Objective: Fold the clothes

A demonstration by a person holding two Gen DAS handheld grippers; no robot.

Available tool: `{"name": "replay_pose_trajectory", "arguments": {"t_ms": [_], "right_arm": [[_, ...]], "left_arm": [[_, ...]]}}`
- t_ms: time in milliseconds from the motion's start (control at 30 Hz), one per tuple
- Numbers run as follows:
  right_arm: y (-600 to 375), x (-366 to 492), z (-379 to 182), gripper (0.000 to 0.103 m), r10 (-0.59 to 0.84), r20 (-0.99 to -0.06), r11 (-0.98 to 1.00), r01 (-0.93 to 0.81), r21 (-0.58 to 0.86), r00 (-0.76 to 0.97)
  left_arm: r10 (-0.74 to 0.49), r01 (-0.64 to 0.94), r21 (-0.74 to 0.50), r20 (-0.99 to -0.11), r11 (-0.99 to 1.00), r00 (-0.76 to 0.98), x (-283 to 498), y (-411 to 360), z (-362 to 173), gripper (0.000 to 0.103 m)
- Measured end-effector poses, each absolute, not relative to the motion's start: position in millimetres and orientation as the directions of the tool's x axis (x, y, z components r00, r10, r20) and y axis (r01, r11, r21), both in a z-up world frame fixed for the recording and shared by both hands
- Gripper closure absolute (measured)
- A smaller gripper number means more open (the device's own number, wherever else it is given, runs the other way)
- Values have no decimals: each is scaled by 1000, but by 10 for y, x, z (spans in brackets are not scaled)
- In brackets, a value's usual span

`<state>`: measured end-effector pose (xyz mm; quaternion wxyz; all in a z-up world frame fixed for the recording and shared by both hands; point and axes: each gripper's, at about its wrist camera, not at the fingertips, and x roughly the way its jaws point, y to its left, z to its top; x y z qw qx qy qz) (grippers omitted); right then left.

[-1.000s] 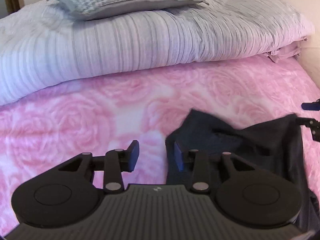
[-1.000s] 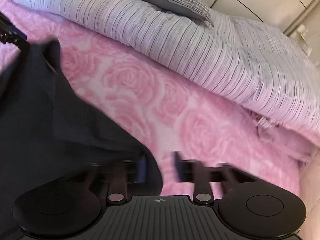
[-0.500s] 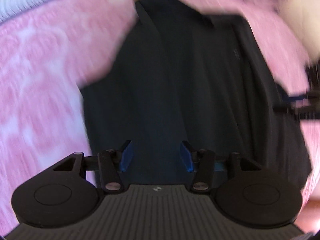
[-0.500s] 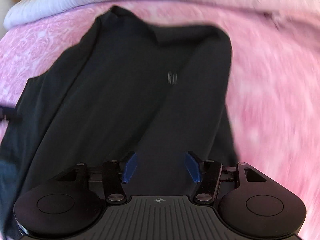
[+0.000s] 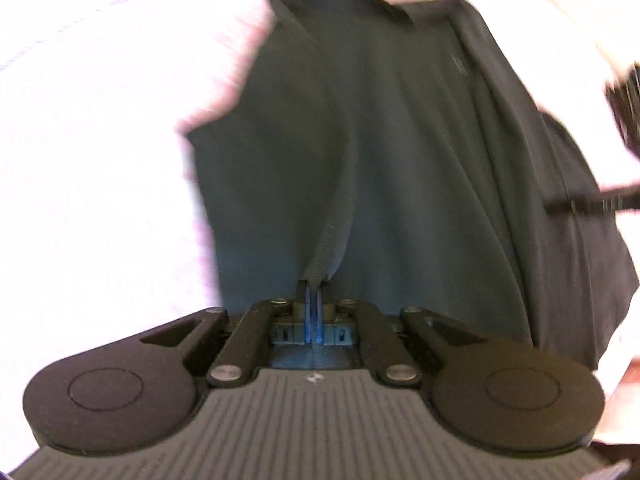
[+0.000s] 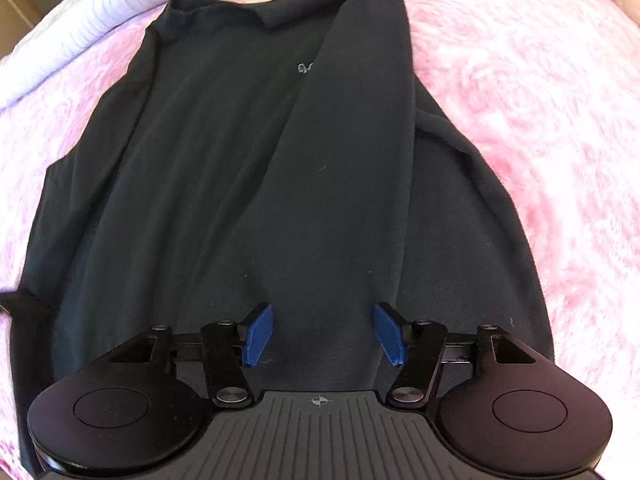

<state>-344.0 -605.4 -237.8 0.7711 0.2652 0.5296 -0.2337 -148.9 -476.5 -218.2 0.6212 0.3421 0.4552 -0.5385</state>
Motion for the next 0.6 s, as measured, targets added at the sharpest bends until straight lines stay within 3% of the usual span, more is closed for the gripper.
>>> {"name": "replay_pose_trajectory", "arguments": {"t_ms": [100,267,300,333,367,433,600], "right_arm": [[-6088,-3485,-2335,43,-137,-942,742,662,107,305],[-6160,-3529,-2450,44,-94,-946,712,685,155,311],[-6163,-3523,-2454,60,-94,-946,708,689,156,311],[-6170,-3513,-2446,85,-90,-945,706,690,163,316],[-6179,-3497,-2432,93,-86,-945,706,689,165,314],[-6193,-3468,-2393,101,-72,-949,715,679,166,308],[-6265,-3450,-2120,102,-86,-952,756,642,130,294]], "left_arm": [[-402,967,1,-909,254,106,-875,-4751,-1840,102],[-406,902,194,-842,386,355,374,-4918,-1488,101],[-392,883,225,-831,412,395,602,-4970,-1473,100],[-345,854,267,-829,446,439,809,-5037,-1507,98],[-294,822,310,-826,477,481,1014,-5105,-1545,97],[-228,773,354,-818,526,529,1226,-5192,-1598,95],[-313,814,227,-841,535,441,916,-5329,-1656,88]]}}
